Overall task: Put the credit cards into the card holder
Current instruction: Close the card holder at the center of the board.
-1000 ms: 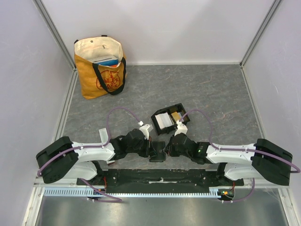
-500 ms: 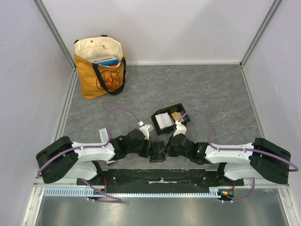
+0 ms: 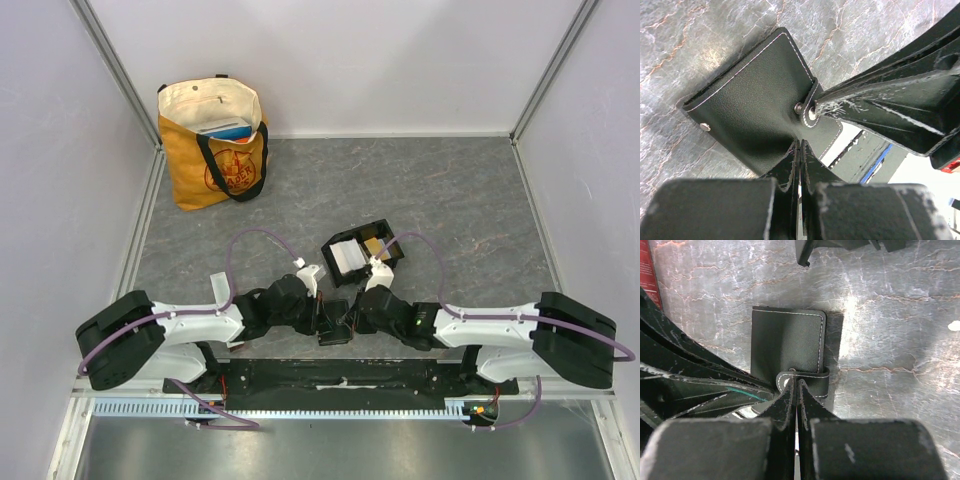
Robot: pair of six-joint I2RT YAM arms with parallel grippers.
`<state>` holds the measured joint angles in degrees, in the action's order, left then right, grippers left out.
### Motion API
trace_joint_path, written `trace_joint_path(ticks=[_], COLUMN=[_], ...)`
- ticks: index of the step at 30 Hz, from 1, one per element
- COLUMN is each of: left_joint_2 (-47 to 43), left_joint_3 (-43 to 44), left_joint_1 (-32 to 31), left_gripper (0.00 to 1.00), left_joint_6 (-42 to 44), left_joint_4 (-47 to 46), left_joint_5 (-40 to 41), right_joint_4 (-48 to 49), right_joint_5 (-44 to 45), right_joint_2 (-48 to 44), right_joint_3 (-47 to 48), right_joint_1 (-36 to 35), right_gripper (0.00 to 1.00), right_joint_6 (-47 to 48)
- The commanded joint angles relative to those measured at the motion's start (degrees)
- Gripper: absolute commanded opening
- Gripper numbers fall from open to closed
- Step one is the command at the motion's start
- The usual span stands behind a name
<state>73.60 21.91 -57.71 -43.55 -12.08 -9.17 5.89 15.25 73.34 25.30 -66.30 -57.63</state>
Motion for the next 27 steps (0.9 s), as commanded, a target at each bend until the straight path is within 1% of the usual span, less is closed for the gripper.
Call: trace_joint_path(ticks=[1,4,8,15,21,27], left_joint_2=[-1.6,-1.6,-2.3,-3.1,0.5,2.4], left_joint_3=[0.1,0.6,1.7,6.7,8.6,8.5], left_joint_1=[-0.6,-0.6,-0.6,-0.4,-0.4,-0.4], left_gripper=[0.02,0.02,0.04,0.09,0.09,0.08], left_joint_6=[1.2,1.2,1.7,6.1,7.5,7.3], left_joint_4=[1.4,1.4,2.5,8.2,8.2,7.6], left_joint_5=[1.1,1.2,2.2,7.9,7.6,8.6], right_joint_4=[-3.0,-3.9,-4.0,-5.5,-4.5,-3.1], right_joint_5=[2.7,2.2,2.1,4.3,4.9,4.3], right_joint_2=[-3.9,-4.6,-5.5,-7.5,-6.0,-3.7], right_joint_3=[0.7,0.3,-0.6,-1.9,-1.4,0.0], right_joint_1=[-0.3,-0.5,-0.5,-1.2,-1.2,-1.2], right_gripper=[0.01,0.01,0.01,0.00,0.00,0.00], right_joint_6=[0.0,-0.6,-1.4,-3.2,-2.3,-1.3])
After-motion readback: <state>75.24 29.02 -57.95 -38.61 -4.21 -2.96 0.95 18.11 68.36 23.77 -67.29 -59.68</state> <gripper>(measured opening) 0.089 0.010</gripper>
